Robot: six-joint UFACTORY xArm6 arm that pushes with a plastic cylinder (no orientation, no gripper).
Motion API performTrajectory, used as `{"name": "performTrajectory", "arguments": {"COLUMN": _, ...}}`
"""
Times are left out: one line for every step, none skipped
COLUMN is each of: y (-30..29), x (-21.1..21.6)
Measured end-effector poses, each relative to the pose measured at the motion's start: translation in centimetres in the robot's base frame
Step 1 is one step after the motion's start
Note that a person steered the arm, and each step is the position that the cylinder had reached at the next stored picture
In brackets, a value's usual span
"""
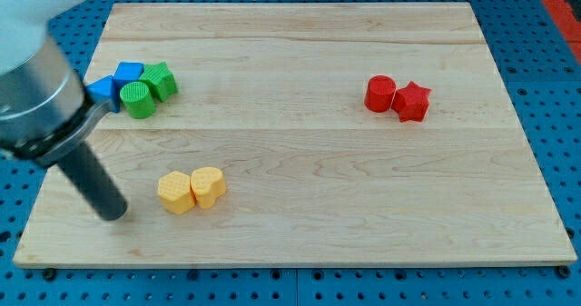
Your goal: Move the yellow hexagon and yellow heart up a bit
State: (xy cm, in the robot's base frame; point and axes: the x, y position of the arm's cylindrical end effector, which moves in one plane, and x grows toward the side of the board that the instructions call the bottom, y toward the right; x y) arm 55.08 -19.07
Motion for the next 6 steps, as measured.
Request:
{"name": "performTrajectory", "arguments": {"y": 6.6, "x": -1.9}}
{"name": "performTrajectory", "arguments": {"y": 9.2, "x": -0.2}}
{"name": "performTrajectory", "arguments": {"y": 6.3, "x": 1.4}}
{"name": "performTrajectory", "arguments": {"y": 5.9, "x": 2.2}}
{"name": "performTrajectory", "arguments": {"y": 9.2, "x": 3.4}}
{"name": "performTrajectory", "arguments": {"y": 10.6, "x": 3.2}}
